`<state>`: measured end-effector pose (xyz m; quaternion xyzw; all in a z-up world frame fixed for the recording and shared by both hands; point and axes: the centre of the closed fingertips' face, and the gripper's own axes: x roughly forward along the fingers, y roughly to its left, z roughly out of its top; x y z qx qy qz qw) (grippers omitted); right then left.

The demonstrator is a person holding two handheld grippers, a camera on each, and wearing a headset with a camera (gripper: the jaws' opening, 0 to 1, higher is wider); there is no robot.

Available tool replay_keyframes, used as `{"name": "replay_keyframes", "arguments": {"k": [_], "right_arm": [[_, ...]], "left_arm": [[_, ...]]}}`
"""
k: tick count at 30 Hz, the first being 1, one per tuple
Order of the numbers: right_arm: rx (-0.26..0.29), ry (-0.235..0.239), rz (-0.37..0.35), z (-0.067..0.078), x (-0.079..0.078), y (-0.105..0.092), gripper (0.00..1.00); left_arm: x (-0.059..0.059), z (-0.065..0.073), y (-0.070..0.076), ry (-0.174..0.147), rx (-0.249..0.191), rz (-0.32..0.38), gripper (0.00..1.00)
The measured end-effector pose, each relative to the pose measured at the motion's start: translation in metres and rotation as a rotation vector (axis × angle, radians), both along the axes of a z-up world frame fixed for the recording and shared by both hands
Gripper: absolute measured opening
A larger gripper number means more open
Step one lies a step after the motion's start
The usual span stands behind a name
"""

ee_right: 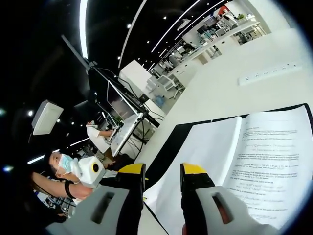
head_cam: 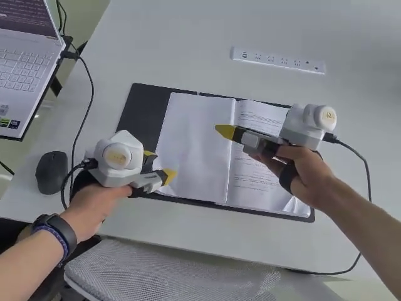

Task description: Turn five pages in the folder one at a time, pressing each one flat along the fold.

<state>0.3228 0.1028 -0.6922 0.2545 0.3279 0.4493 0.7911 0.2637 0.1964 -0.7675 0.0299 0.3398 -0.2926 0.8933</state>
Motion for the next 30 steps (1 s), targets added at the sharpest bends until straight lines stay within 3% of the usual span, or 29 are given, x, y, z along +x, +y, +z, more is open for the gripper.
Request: {"name": "replay_keyframes", "arguments": {"k": [9,10,12,15,16,19,22,24,26,30], "right_arm": [[-0.011,0.018,-0.024,-0.008,-0.008,-0.013,0.25],[-0.011,0.021,-0.024,-0.009,-0.009,-0.014,0.25],[-0.015,0.024,-0.024,-0.011,-0.010,-0.014,0.25],[-0.018,0.031,-0.028,-0.016,-0.012,-0.016,0.25],[-0.020,0.033,-0.028,-0.017,-0.012,-0.016,0.24],[-0.031,0.044,-0.025,-0.024,-0.014,-0.016,0.24],[-0.036,0.052,-0.022,-0.030,-0.016,-0.015,0.23],[-0.035,0.059,-0.024,-0.032,-0.016,-0.014,0.22],[-0.033,0.063,-0.021,-0.034,-0.017,-0.013,0.22],[-0.031,0.064,-0.005,-0.034,-0.016,-0.009,0.21]], "left_arm": [[-0.005,-0.028,0.001,0.050,0.010,-0.003,0.21],[-0.005,-0.038,0.002,0.061,0.016,-0.005,0.20],[-0.007,-0.045,0.004,0.075,0.017,-0.002,0.19],[-0.010,-0.049,0.005,0.083,0.023,-0.001,0.16],[-0.007,-0.048,0.007,0.067,0.027,0.007,0.13],[-0.004,-0.050,0.012,0.073,0.018,0.030,0.08],[0.000,-0.051,0.017,0.059,0.042,0.048,0.00],[0.000,-0.050,0.018,0.063,0.043,0.060,0.00],[0.001,-0.051,0.020,0.082,0.013,0.080,0.00],[0.001,-0.050,0.019,0.068,0.034,0.067,0.00]]}}
